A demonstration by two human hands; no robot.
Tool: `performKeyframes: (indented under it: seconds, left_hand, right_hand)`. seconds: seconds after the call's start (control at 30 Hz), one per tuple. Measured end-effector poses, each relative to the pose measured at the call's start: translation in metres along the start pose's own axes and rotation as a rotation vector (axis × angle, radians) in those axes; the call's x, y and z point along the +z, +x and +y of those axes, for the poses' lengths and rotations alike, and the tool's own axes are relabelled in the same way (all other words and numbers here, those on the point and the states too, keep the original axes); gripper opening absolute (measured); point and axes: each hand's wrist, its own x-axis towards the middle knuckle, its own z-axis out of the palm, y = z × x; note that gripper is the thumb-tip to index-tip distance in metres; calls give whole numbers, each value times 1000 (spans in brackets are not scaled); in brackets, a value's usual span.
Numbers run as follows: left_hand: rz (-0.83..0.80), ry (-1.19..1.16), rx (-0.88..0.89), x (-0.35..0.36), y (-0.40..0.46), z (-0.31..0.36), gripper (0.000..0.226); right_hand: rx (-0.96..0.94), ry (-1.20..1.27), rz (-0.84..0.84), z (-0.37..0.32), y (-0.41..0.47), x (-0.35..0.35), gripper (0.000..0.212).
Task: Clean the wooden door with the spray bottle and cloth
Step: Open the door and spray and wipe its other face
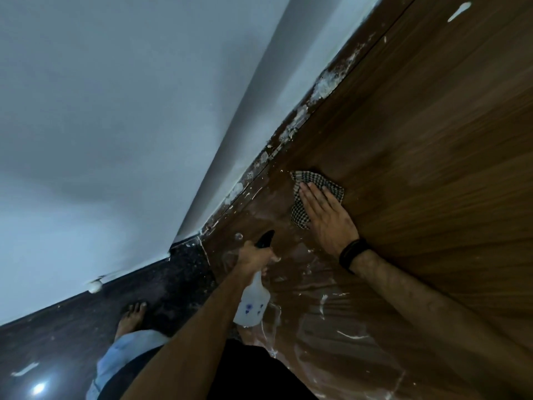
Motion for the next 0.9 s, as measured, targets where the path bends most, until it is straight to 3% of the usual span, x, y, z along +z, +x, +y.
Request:
performKeyframes:
  seconds: [0.13,0.33,0.53,0.73,0.9]
  left_hand:
    - [46,9,9,1,0,0,80]
    - [34,10,60,-3,9,-4,82]
    - [52,-58,57,-7,15,-13,73]
    - [43,-105,83,-18,14,-15,93]
    - [108,-113,112,-30,5,-13,71]
  right_hand:
    - [-62,-5,-28,-10,6,9,80]
    - [-334,-69,-138,-44,18,32,72]
    - [-306,-68,-143,-47,77,21,74]
    - [-298,-47,-148,-78,95,39,75]
    - [-416,-27,-225,-113,78,55,66]
